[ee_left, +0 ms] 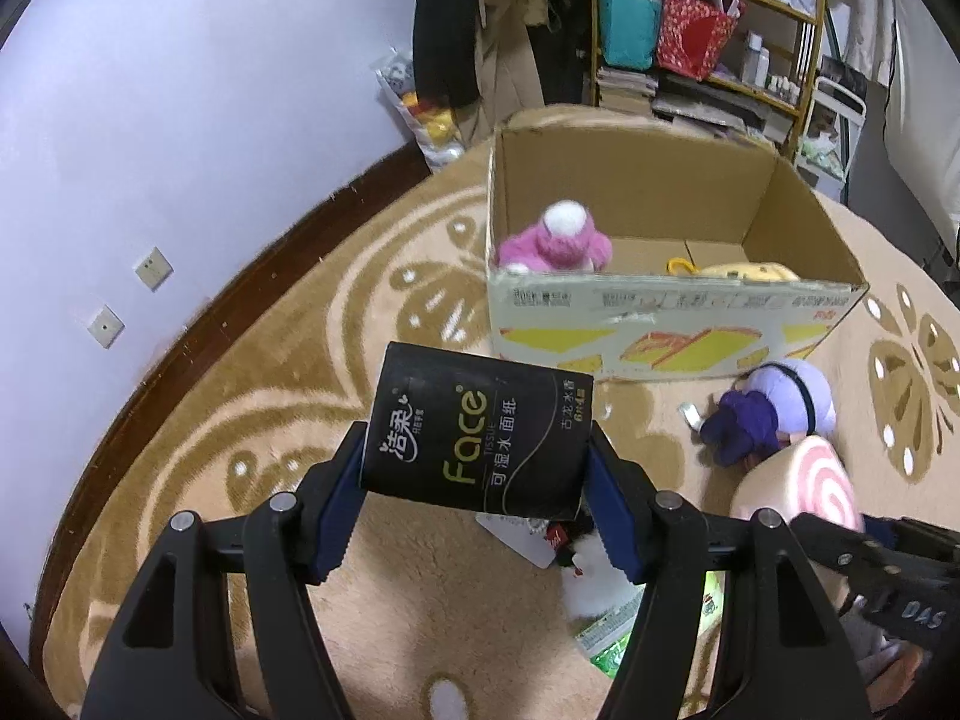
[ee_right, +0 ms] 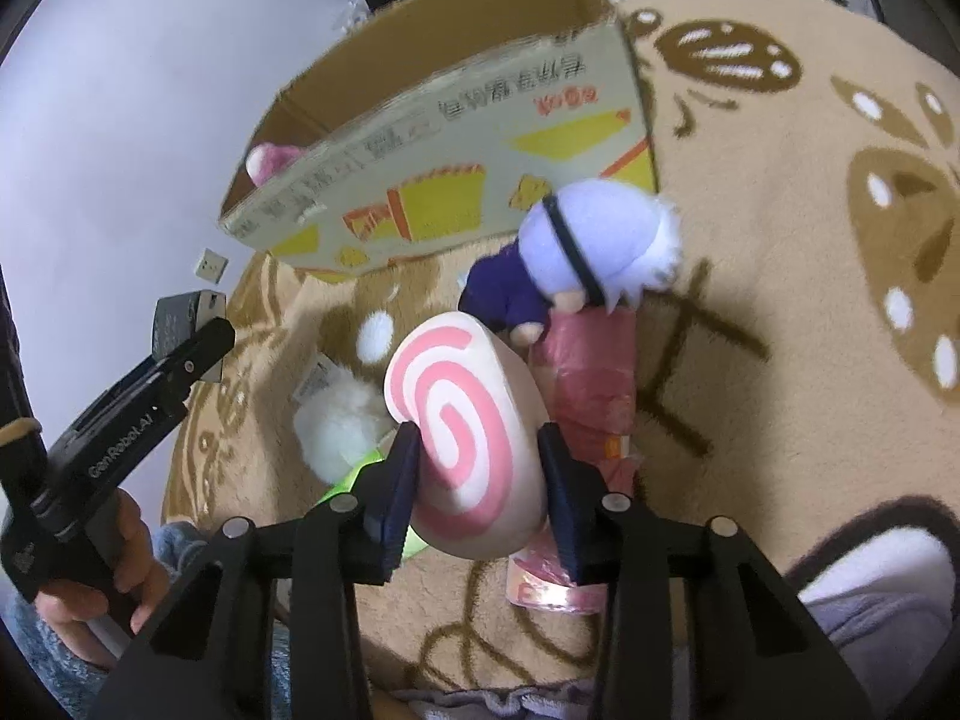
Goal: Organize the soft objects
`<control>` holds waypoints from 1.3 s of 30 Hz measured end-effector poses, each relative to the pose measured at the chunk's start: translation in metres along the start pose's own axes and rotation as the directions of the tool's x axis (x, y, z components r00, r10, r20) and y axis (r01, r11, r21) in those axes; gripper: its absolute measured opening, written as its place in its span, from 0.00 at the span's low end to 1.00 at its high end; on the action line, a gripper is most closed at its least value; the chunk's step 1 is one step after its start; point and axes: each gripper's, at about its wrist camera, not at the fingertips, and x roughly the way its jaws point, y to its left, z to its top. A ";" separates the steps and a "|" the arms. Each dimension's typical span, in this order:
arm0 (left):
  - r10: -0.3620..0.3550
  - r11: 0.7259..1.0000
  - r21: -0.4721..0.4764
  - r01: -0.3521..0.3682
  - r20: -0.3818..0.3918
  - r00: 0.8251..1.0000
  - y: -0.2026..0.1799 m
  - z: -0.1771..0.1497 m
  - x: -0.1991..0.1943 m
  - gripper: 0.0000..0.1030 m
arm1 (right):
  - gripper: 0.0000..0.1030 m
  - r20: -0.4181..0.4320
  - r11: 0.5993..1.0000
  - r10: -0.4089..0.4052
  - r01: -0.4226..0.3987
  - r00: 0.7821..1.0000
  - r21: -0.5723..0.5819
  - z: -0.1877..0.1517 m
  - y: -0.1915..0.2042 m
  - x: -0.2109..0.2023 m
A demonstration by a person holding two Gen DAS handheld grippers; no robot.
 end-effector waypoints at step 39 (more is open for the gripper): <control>-0.043 0.998 0.066 0.023 0.317 0.947 -0.019 0.080 -0.006 0.64 | 0.39 0.441 0.971 0.053 0.056 0.896 -0.231 0.081 0.040 -0.063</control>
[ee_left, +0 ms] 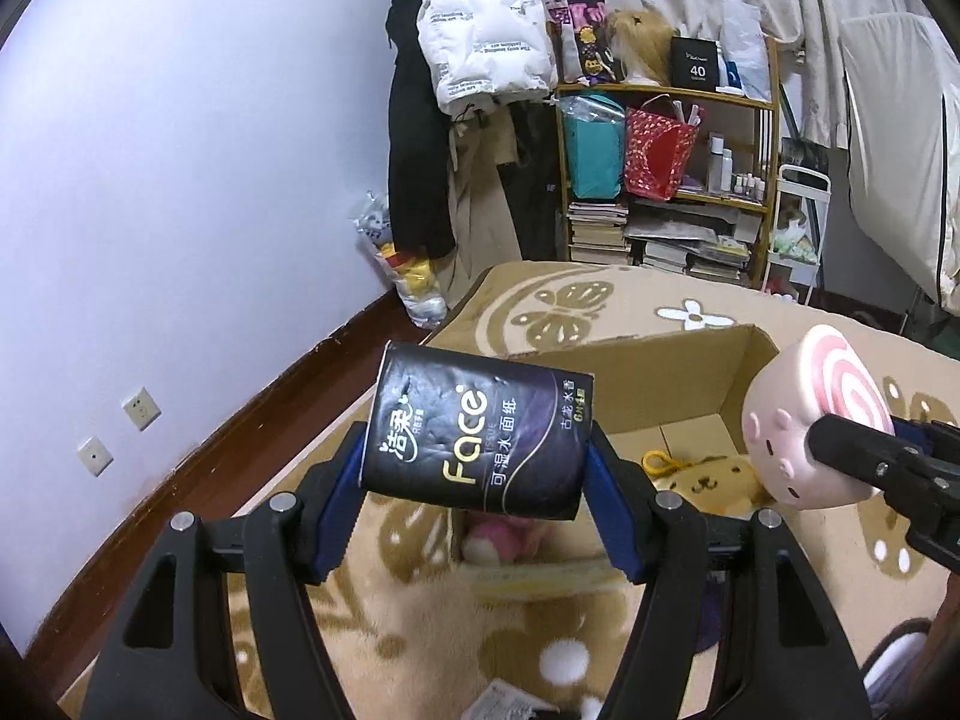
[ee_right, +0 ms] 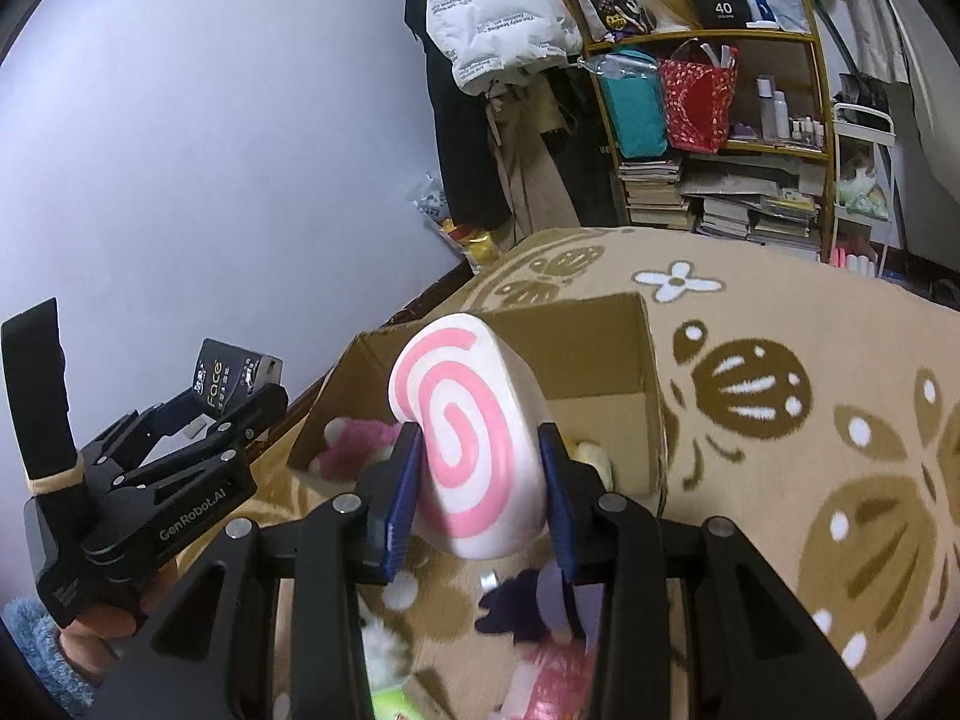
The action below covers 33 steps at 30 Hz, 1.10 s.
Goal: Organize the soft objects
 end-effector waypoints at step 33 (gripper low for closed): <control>-0.029 0.995 0.092 0.037 -0.081 0.996 -0.034 0.001 0.051 0.65 | 0.44 -0.010 0.997 0.022 -0.021 1.000 0.068 0.014 -0.022 0.054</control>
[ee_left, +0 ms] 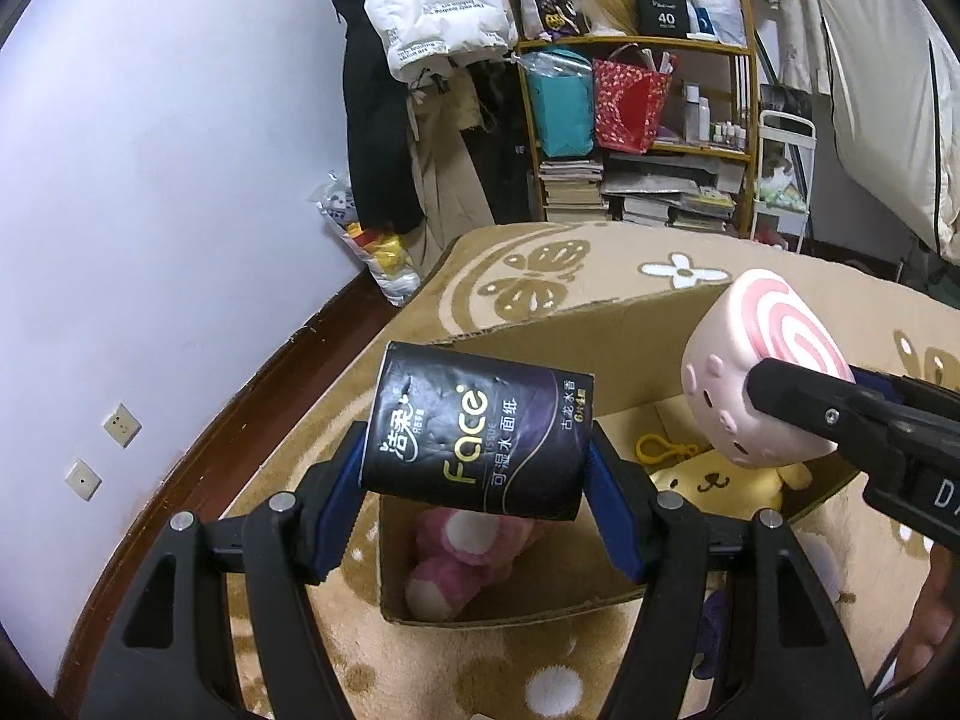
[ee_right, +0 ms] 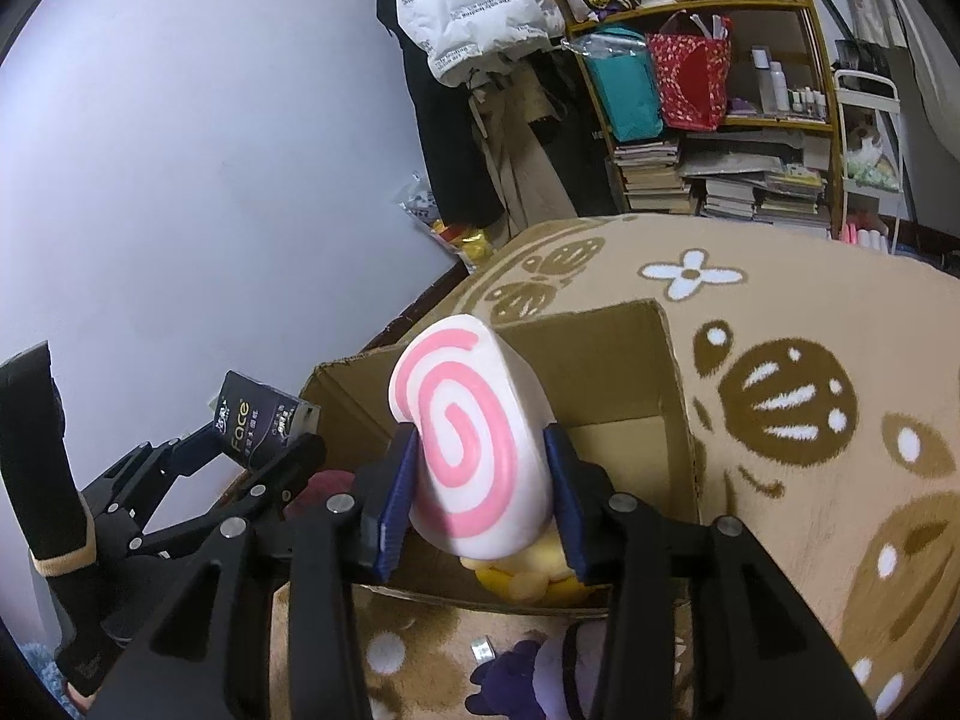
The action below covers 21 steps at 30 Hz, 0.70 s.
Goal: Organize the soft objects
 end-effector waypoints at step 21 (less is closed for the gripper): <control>0.043 0.999 -0.021 -0.042 0.019 0.999 0.005 -0.003 -0.011 0.95 | 0.59 0.008 1.000 -0.019 0.019 1.000 0.006 -0.005 0.002 -0.007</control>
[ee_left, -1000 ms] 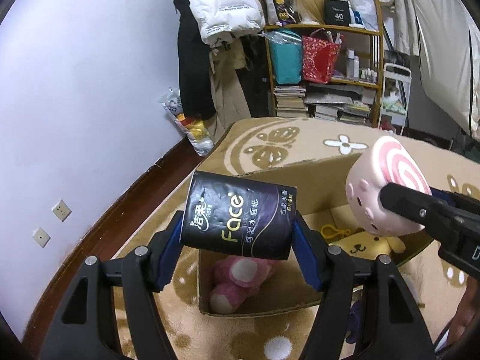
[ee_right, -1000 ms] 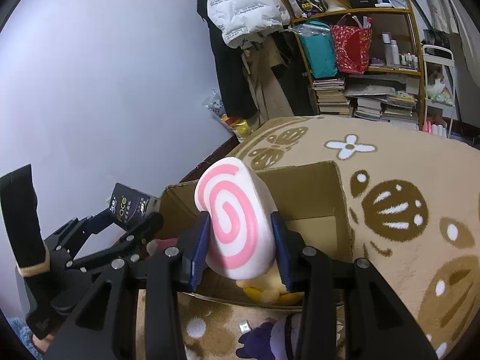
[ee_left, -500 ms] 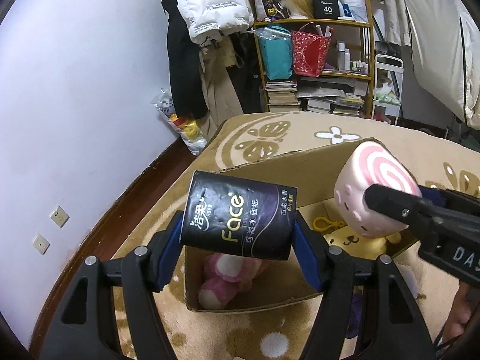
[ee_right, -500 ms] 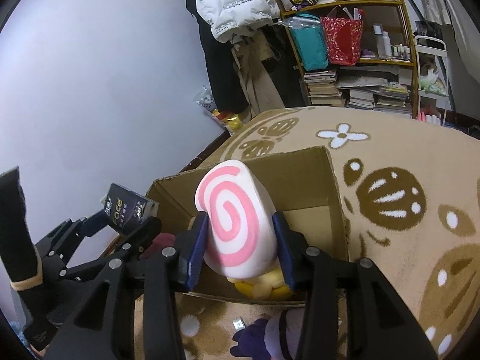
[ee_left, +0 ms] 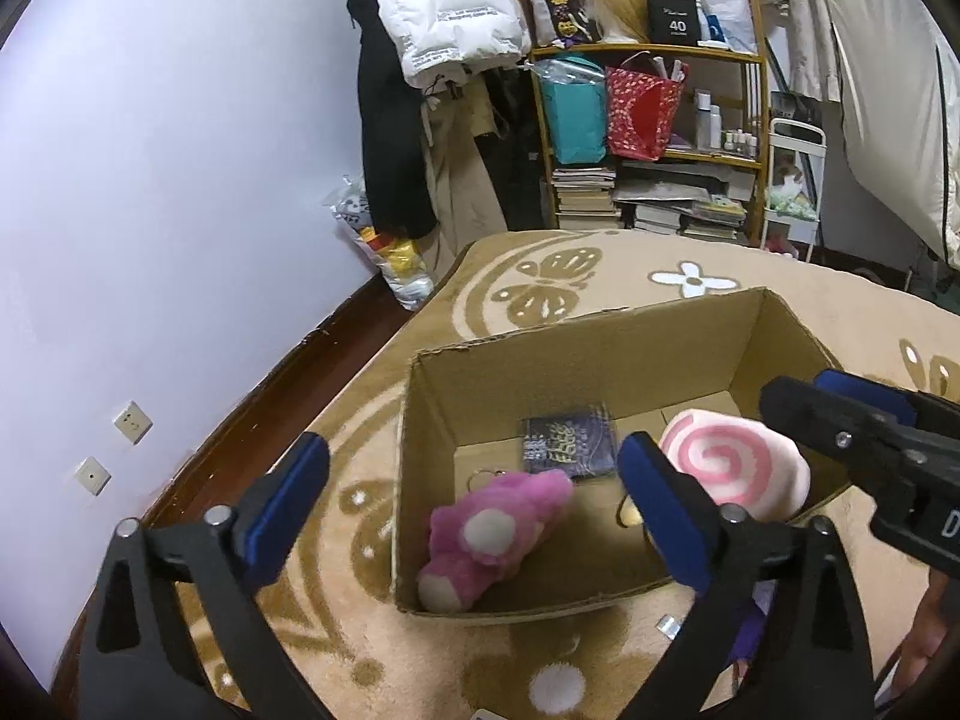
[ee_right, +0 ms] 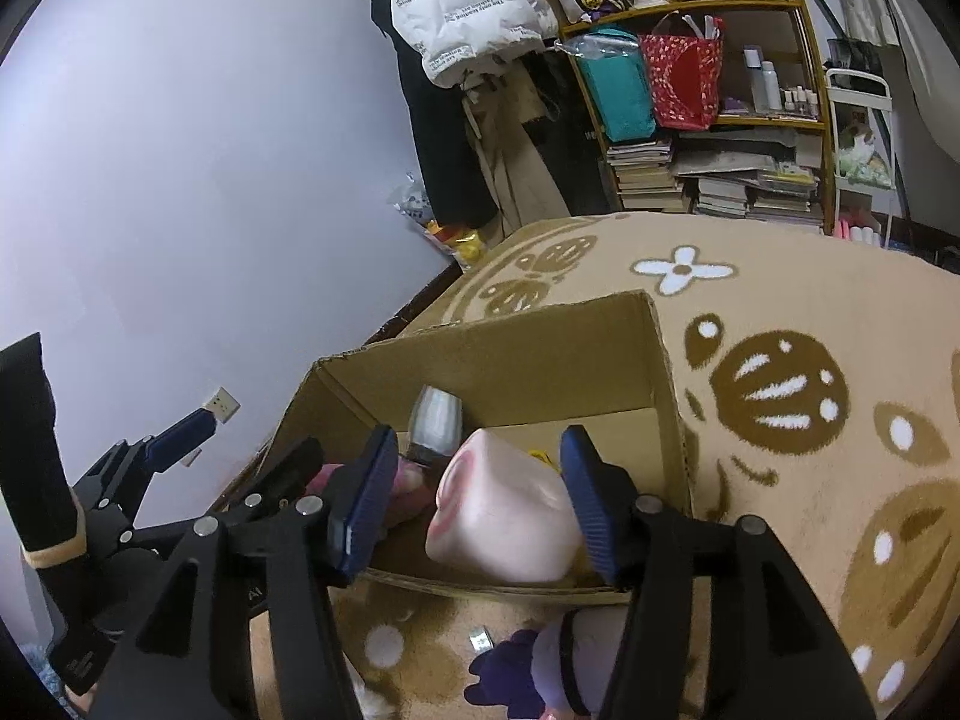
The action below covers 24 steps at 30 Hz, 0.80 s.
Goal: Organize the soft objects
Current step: 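Release the swirl cushion with the right tool while the left tool drops the Face tissue pack into the box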
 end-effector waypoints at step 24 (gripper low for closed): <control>0.049 0.997 -0.066 -0.047 0.025 0.998 0.027 -0.006 -0.059 1.00 | 1.00 0.018 0.997 -0.059 0.060 0.998 -0.040 0.000 0.022 -0.059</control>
